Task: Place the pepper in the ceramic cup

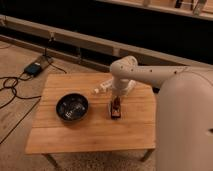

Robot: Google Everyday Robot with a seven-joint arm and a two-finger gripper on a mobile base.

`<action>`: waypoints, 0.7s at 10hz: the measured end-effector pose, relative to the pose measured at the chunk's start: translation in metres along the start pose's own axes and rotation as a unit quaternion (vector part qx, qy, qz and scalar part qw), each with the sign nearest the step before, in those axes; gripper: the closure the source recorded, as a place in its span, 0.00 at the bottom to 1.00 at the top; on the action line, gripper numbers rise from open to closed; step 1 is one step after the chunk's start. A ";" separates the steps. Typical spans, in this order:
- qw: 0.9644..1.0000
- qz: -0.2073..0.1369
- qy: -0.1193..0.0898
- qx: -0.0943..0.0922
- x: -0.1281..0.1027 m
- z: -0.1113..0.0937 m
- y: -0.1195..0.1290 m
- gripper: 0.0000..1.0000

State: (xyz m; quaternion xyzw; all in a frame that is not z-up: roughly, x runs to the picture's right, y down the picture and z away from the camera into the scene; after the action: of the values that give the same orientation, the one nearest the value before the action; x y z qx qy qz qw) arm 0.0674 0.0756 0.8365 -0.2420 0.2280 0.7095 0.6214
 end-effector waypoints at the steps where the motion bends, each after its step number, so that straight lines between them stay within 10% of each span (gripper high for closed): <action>1: 1.000 -0.010 0.003 0.001 0.005 0.000 0.008 1.00; 7: 0.998 -0.058 0.036 0.009 0.020 0.020 0.036 1.00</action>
State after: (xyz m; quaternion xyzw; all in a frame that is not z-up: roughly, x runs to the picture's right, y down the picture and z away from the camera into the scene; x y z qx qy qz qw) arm 0.0281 0.0987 0.8406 -0.2744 0.2418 0.6613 0.6550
